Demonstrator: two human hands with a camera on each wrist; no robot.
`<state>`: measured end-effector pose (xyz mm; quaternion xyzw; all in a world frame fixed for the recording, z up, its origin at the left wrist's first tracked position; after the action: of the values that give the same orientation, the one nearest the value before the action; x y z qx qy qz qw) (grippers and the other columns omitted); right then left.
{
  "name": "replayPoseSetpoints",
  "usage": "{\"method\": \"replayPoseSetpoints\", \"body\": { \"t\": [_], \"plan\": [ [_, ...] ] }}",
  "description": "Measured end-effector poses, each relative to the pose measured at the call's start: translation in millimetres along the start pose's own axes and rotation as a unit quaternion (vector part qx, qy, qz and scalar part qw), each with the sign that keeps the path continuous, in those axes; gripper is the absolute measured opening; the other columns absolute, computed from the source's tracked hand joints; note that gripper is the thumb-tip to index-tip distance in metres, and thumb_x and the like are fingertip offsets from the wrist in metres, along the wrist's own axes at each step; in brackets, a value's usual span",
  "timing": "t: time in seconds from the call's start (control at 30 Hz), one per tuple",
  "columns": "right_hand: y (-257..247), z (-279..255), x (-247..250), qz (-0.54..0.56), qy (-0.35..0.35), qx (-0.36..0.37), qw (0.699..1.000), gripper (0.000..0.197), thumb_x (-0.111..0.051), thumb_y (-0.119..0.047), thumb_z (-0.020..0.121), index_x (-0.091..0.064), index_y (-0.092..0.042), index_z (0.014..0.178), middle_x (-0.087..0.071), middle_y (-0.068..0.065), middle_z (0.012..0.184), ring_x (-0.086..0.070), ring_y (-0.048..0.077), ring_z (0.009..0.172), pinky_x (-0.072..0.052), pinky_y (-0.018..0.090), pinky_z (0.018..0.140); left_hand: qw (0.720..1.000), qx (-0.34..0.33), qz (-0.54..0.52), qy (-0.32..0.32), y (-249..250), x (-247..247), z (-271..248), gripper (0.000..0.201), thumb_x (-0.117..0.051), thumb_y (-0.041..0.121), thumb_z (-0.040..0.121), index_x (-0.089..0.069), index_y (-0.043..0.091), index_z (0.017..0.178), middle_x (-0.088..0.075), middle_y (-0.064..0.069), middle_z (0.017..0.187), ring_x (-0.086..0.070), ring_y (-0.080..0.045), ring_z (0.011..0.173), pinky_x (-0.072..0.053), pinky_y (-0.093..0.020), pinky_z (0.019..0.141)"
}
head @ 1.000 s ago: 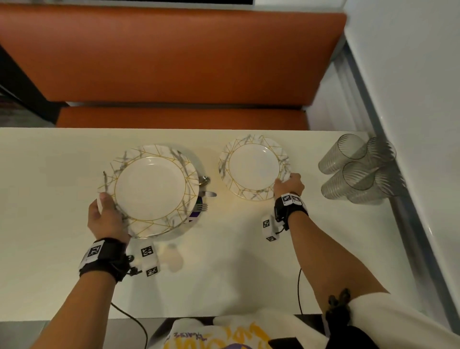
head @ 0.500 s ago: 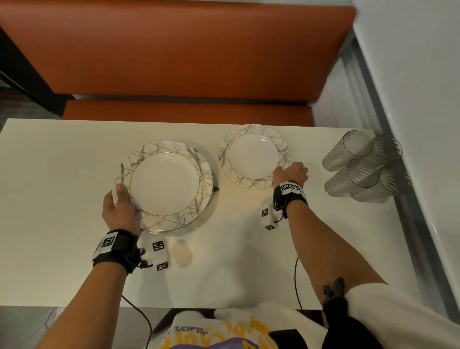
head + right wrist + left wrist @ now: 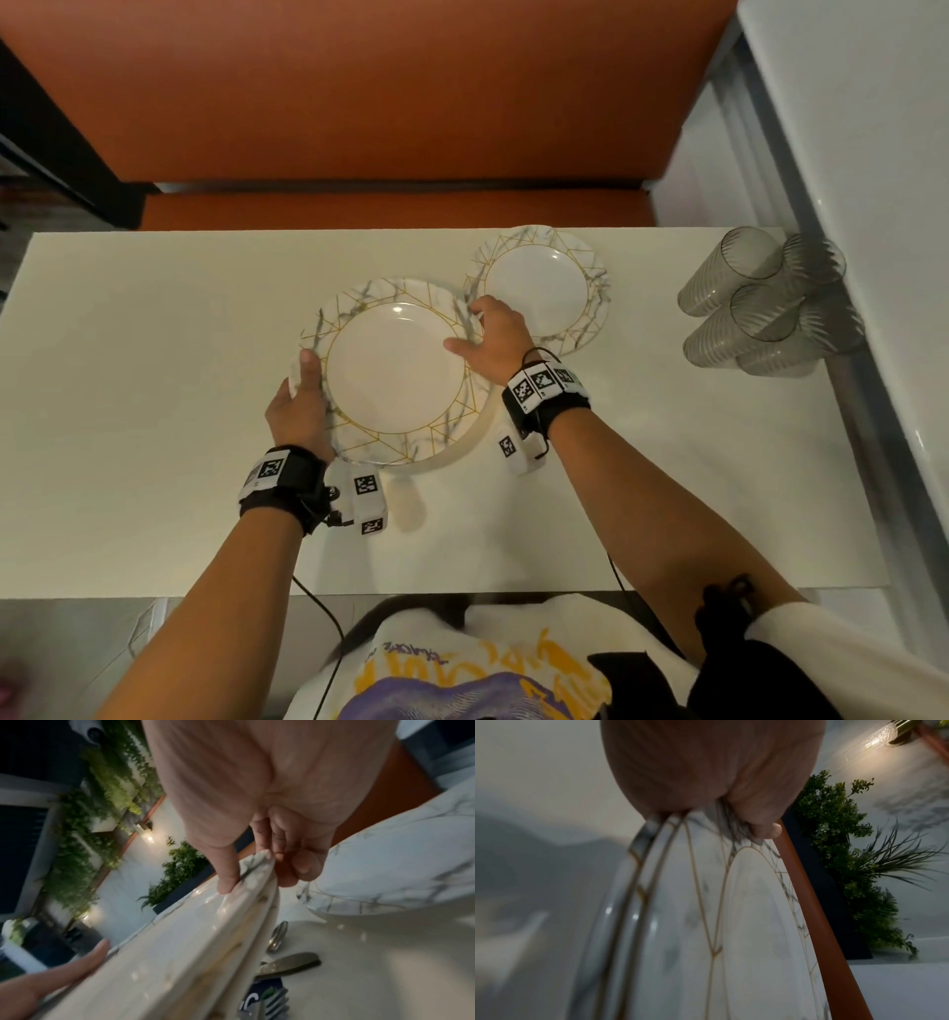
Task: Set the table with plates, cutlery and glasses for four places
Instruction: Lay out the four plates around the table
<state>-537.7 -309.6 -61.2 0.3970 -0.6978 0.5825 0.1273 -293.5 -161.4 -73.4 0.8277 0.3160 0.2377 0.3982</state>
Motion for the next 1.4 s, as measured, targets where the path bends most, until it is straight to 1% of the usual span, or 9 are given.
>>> {"method": "replayPoseSetpoints", "body": {
  "t": [0.13,0.3,0.5,0.7,0.77,0.87,1.03,1.17,1.4],
  "plan": [
    [13,-21,3,0.033,0.037,-0.054,0.997,0.062,-0.071,-0.032,0.092,-0.044,-0.01,0.143,-0.056,0.012,0.137,-0.055,0.025,0.12,-0.043,0.029,0.086,0.999,0.022,0.021,-0.022,-7,3,-4,0.069,-0.062,0.08,0.083,-0.068,0.018,0.112,-0.074,0.0,0.099,-0.069,-0.022,0.085,-0.059,-0.034,0.075],
    [43,-58,12,0.093,0.117,-0.096,0.984,0.046,-0.061,-0.021,0.099,-0.048,-0.011,0.141,-0.057,0.011,0.141,-0.054,0.026,0.128,-0.039,0.022,0.091,0.998,-0.04,0.024,-0.039,-16,15,-7,0.062,-0.055,0.056,0.102,-0.059,0.008,0.141,-0.07,0.0,0.11,-0.064,-0.023,0.11,-0.049,-0.031,0.093],
    [111,-132,13,0.16,0.258,-0.195,0.933,0.034,-0.05,-0.016,0.103,-0.055,-0.013,0.136,-0.059,0.008,0.136,-0.056,0.024,0.125,-0.045,0.03,0.1,0.989,-0.109,0.091,-0.031,-12,45,1,0.056,-0.05,0.054,0.105,-0.066,0.009,0.134,-0.069,0.0,0.124,-0.064,-0.018,0.114,-0.046,-0.021,0.088],
    [166,-212,-11,0.197,0.353,-0.296,0.866,0.031,-0.049,-0.014,0.104,-0.056,-0.012,0.134,-0.06,0.012,0.134,-0.058,0.028,0.121,-0.044,0.025,0.091,0.978,-0.151,0.144,0.013,-20,86,21,0.067,-0.045,0.066,0.101,-0.068,0.003,0.1,-0.063,-0.005,0.082,-0.054,-0.018,0.082,-0.042,-0.028,0.074],
    [173,-230,-23,0.196,0.367,-0.322,0.85,0.031,-0.048,-0.012,0.104,-0.056,-0.01,0.134,-0.06,0.013,0.135,-0.057,0.029,0.123,-0.04,0.022,0.089,0.979,-0.148,0.138,0.024,-25,96,29,0.07,-0.046,0.069,0.098,-0.07,0.002,0.1,-0.066,-0.008,0.083,-0.055,-0.016,0.08,-0.046,-0.03,0.074],
    [178,-247,-38,0.192,0.379,-0.35,0.835,0.031,-0.047,-0.009,0.104,-0.056,-0.008,0.133,-0.06,0.016,0.134,-0.056,0.032,0.123,-0.038,0.022,0.088,0.98,-0.139,0.139,0.024,-32,108,33,0.055,-0.048,0.068,0.097,-0.073,0.019,0.091,-0.069,0.005,0.082,-0.062,-0.013,0.079,-0.054,-0.032,0.08],
    [179,-261,-51,0.218,0.38,-0.383,0.814,0.032,-0.049,-0.013,0.103,-0.053,-0.011,0.136,-0.06,0.016,0.133,-0.059,0.033,0.12,-0.04,0.024,0.084,0.977,-0.158,0.144,0.018,-34,115,26,0.053,-0.045,0.058,0.104,-0.068,0.012,0.094,-0.062,0.005,0.076,-0.054,-0.006,0.067,-0.043,-0.019,0.061],
    [174,-262,-49,0.205,0.362,-0.379,0.827,0.047,-0.065,-0.018,0.094,-0.051,-0.011,0.138,-0.06,0.01,0.131,-0.06,0.023,0.106,-0.043,0.024,0.081,0.978,-0.163,0.127,0.015,-36,114,23,0.051,-0.047,0.055,0.104,-0.064,0.009,0.09,-0.055,0.006,0.07,-0.047,0.0,0.059,-0.04,-0.01,0.051],
    [190,-268,-50,0.166,0.345,-0.381,0.841,0.055,-0.075,-0.018,0.085,-0.054,-0.012,0.135,-0.058,0.012,0.137,-0.057,0.031,0.124,-0.047,0.034,0.1,0.977,-0.171,0.126,-0.002,-36,110,11,0.047,-0.048,0.054,0.105,-0.063,0.012,0.091,-0.053,0.007,0.071,-0.047,0.0,0.06,-0.037,-0.004,0.047]
  ]
}}
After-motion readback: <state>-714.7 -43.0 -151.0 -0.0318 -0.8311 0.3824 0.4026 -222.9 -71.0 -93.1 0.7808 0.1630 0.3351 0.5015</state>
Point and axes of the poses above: each hand's wrist, its own z-axis towards the middle knuckle, its own x-axis out of the back of the hand, y = z × x, the point moved 4 cm from there along z, towards the middle knuckle
